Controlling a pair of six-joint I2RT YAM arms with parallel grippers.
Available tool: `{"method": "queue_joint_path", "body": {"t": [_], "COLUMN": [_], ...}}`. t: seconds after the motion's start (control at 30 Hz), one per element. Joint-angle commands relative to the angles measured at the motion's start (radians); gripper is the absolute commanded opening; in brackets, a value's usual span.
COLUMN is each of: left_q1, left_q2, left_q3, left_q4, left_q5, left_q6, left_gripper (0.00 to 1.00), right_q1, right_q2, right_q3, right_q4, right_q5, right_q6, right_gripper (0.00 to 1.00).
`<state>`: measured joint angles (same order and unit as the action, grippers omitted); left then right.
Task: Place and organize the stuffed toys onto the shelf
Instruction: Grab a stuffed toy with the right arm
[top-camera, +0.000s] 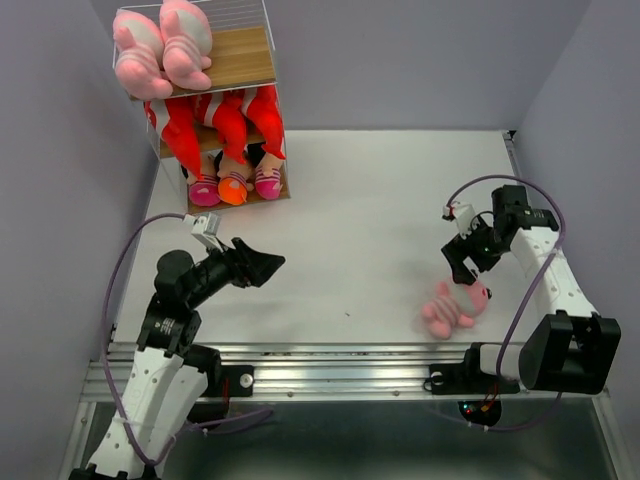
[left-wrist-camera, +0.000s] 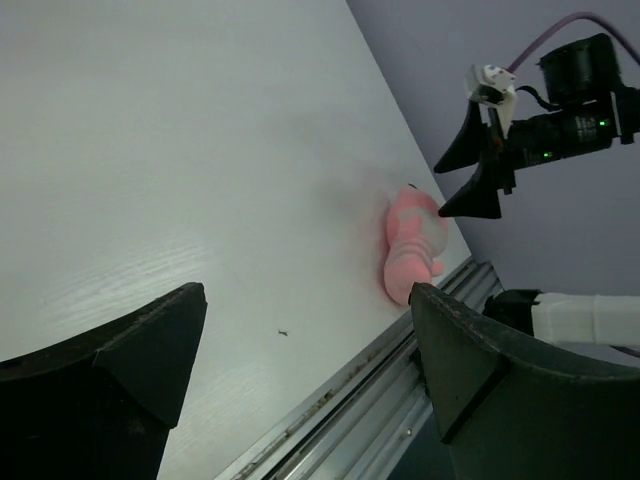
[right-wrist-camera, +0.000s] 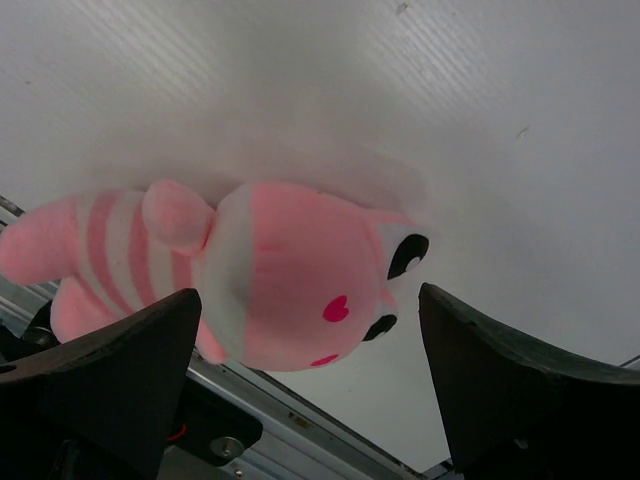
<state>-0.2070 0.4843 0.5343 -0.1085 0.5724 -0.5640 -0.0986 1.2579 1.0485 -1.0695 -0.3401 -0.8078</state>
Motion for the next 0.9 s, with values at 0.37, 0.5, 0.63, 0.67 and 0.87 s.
{"method": "queue_joint_path", "body": {"t": [0.37, 0.5, 0.63, 0.67, 0.87], "left_q1": [-0.616, -0.71, -0.795, -0.81, -0.897], "left_q2": [0.284, 0.469, 0.632, 0.664, 0.846], "left_q3": [-0.108, -0.117, -0.085, -0.071, 0.068], "left_q4": [0.524, 0.676, 0.774, 0.796, 0.796], "left_q5": [-0.364, -0.416, -0.454, -0.459, -0.528], "left_q6": [-0.218, -0.283, -0.324, -0.344, -0.412], "left_gripper": [0.94, 0.92, 0.92, 0.92, 0.92], "right_q1": [-0.001, -0.001, -0.001, -0.001, -0.001], "right_q2": [0.057, 0.017, -0.041, -0.063, -0.091], "right_q3": [-0.191, -0.157, -0.102, -0.09, -0.056], "right_q4": [0.128, 0.138, 0.147, 0.152, 0.244], "right_q5": [0.076, -0.035, -0.169, -0.192, -0.289], "right_q6": [0.051, 0.079, 0.111, 0.139, 0.289], "right_gripper": [0.36, 0.03, 0.01, 0.01, 0.01]}}
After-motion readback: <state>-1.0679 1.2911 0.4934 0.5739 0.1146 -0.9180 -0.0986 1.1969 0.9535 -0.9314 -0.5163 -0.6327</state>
